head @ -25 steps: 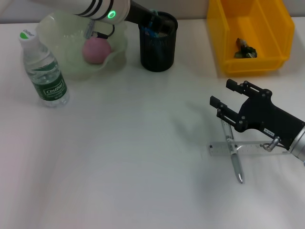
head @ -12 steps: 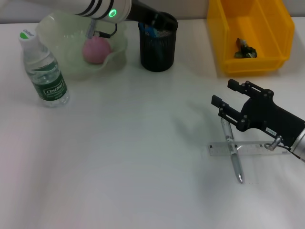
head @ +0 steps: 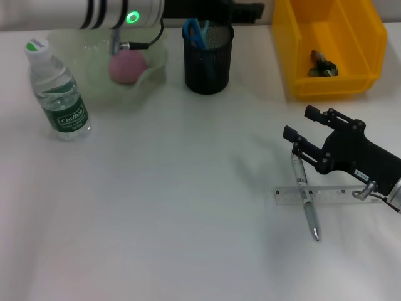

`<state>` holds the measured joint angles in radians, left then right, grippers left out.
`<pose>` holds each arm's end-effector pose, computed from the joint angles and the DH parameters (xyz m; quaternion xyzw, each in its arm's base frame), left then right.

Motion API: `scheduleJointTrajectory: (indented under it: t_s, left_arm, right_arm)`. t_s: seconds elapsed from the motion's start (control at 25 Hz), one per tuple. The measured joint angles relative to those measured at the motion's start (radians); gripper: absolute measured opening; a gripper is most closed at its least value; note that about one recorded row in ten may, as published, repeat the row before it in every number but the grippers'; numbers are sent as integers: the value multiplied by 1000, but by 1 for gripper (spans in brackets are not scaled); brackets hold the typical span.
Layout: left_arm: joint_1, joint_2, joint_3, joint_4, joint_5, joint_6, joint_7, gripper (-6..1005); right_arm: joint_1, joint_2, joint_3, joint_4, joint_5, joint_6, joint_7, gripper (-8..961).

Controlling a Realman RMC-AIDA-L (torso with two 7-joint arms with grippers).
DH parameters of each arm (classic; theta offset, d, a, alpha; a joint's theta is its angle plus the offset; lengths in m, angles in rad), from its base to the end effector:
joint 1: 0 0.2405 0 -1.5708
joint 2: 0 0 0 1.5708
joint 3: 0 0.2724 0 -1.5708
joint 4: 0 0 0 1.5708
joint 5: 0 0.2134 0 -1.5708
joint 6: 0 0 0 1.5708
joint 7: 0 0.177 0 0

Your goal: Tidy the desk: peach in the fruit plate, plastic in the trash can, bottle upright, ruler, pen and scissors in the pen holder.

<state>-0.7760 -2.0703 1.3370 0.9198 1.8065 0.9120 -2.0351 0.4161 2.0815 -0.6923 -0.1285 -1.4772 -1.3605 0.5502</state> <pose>-0.0996 0.4637 -0.0640 -0.9284 -0.2287 -0.2037 0.2106 0.3152 0.3179 -0.0766 -0.8668 0.1674 0.3078 0.3547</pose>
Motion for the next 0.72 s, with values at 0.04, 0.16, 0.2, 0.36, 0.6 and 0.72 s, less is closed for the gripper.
scheduleJointTrajectory:
  t_s: [0.04,0.16,0.2,0.36,0.6,0.72]
  left_arm:
    - [15,0,-2,3,-42,14,36,714]
    - [83,2,-33,-5,-225,105,202,713]
    - [97,2,-42,-10,-256,132,240,712]
    - [167,3,-94,-83,-402,284,425,712]
    - [220,4,-190,-280,-467,473,642,712]
    - [238,4,-215,-378,-468,536,764,712]
  right_arm:
    - [-1,0,2,-3,0,0,0,615]
    - [-5,0,9,-11,0,0,2,615]
    - [-5,0,12,-11,0,-1,2,615]
    - [-6,0,15,-12,0,-1,9,616]
    - [-6,0,11,-13,-2,-3,42,616]
    - [-5,0,12,-13,-2,-5,54,616]
